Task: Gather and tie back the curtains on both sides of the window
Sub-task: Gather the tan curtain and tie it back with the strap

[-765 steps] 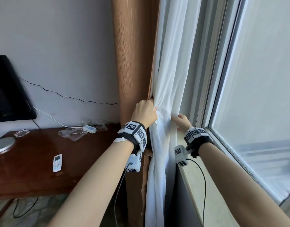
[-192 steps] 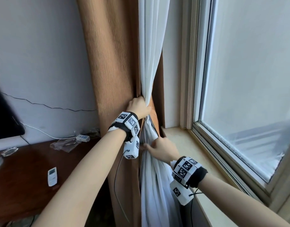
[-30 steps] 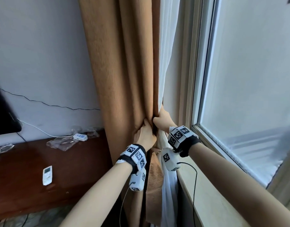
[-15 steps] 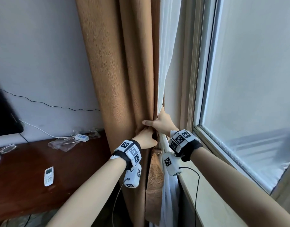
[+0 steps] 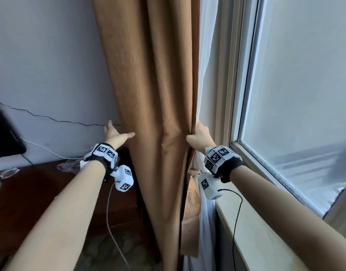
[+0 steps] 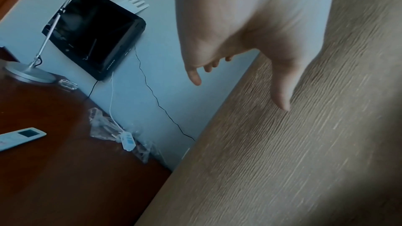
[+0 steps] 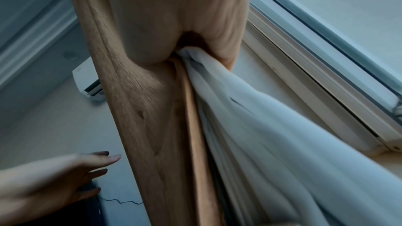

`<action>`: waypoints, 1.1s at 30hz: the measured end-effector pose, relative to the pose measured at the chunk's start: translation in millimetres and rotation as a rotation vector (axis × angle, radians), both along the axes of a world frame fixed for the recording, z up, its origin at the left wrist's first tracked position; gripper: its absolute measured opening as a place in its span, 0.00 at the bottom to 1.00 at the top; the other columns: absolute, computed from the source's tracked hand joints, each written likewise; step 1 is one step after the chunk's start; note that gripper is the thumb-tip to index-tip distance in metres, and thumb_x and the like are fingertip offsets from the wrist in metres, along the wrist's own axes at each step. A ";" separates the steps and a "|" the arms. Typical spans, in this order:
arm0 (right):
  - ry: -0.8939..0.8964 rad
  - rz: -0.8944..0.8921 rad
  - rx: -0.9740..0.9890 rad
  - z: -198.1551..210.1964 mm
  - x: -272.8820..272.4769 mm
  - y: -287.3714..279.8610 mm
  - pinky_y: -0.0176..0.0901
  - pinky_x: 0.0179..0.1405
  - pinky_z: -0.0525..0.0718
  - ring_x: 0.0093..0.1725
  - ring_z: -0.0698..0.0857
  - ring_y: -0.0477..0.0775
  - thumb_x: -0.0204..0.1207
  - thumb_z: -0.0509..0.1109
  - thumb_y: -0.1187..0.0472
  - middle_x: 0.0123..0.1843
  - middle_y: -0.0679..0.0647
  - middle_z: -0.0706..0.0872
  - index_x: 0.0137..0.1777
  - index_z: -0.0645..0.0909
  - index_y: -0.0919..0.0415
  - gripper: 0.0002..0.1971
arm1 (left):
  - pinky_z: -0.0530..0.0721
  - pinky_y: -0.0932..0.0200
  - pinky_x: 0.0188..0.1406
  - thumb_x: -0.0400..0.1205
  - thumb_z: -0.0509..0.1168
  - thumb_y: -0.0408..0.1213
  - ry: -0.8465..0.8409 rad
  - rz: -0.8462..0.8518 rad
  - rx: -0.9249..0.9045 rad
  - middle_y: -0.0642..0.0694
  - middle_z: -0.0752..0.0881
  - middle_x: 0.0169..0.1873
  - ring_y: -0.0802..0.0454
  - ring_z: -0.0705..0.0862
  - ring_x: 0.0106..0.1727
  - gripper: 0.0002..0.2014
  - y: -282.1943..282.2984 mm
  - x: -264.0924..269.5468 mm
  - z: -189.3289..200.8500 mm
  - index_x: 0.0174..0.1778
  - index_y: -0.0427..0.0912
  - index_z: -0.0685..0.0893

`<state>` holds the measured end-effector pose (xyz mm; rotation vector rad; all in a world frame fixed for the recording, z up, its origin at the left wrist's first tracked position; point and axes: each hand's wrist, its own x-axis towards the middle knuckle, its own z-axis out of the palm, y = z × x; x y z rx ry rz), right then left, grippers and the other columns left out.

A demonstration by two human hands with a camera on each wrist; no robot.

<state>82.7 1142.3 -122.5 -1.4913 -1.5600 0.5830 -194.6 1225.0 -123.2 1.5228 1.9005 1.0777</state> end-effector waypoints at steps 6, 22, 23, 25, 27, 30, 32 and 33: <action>0.010 0.006 -0.014 0.7 3.4 -0.1 0.40 0.48 0.74 0.52 0.79 0.58 0.67 0.59 0.73 0.51 0.56 0.81 0.72 0.70 0.61 0.29 | 0.60 0.43 0.81 0.59 0.85 0.47 -0.182 -0.114 0.002 0.47 0.55 0.84 0.47 0.60 0.83 0.69 17.3 1.1 -1.7 0.84 0.53 0.39; 0.054 -0.057 -0.021 -2.6 6.0 5.4 0.46 0.46 0.78 0.50 0.80 0.62 0.67 0.59 0.70 0.51 0.62 0.81 0.69 0.68 0.61 0.27 | 0.82 0.41 0.46 0.80 0.64 0.37 0.399 0.006 0.379 0.26 0.86 0.45 0.27 0.85 0.48 0.17 -68.7 87.6 -25.9 0.61 0.31 0.74; 0.053 -0.055 -0.019 -3.5 5.4 5.9 0.45 0.47 0.78 0.50 0.79 0.62 0.66 0.59 0.70 0.51 0.62 0.81 0.69 0.68 0.61 0.28 | 0.83 0.41 0.43 0.79 0.64 0.37 0.414 -0.060 0.416 0.26 0.86 0.44 0.26 0.85 0.46 0.18 -75.1 93.1 -28.4 0.61 0.31 0.74; 0.050 -0.051 -0.019 -4.7 4.3 6.1 0.44 0.48 0.76 0.50 0.78 0.62 0.66 0.59 0.71 0.52 0.62 0.81 0.69 0.68 0.60 0.28 | 0.84 0.42 0.40 0.79 0.64 0.37 0.437 -0.232 0.461 0.27 0.86 0.40 0.26 0.85 0.42 0.16 -88.6 108.3 -33.5 0.60 0.34 0.74; 0.058 -0.045 -0.019 -6.2 4.2 5.8 0.44 0.49 0.75 0.51 0.78 0.61 0.65 0.59 0.71 0.53 0.62 0.82 0.69 0.68 0.59 0.29 | 0.85 0.43 0.41 0.79 0.63 0.37 0.436 -0.388 0.414 0.31 0.87 0.39 0.29 0.86 0.42 0.14 -96.7 125.2 -38.4 0.59 0.39 0.73; 0.059 -0.033 -0.023 -5.5 2.3 2.2 0.45 0.50 0.74 0.54 0.78 0.61 0.66 0.60 0.71 0.54 0.61 0.82 0.68 0.68 0.60 0.27 | 0.85 0.45 0.50 0.79 0.60 0.33 0.308 -0.469 0.225 0.32 0.87 0.46 0.32 0.86 0.50 0.17 -94.4 149.3 -42.1 0.65 0.40 0.73; 0.068 -0.026 -0.025 -5.4 1.4 0.1 0.45 0.52 0.74 0.54 0.77 0.60 0.68 0.60 0.70 0.56 0.61 0.81 0.70 0.67 0.60 0.28 | 0.83 0.46 0.58 0.79 0.60 0.31 0.262 -0.483 0.139 0.31 0.86 0.54 0.33 0.84 0.58 0.23 -89.2 162.7 -42.2 0.72 0.38 0.70; 0.070 -0.019 -0.026 -5.7 1.6 -0.7 0.46 0.53 0.74 0.54 0.76 0.59 0.69 0.60 0.70 0.58 0.61 0.80 0.72 0.65 0.60 0.28 | 0.82 0.46 0.61 0.79 0.60 0.30 0.270 -0.495 0.106 0.31 0.85 0.57 0.33 0.83 0.60 0.25 -87.7 167.6 -41.4 0.74 0.39 0.68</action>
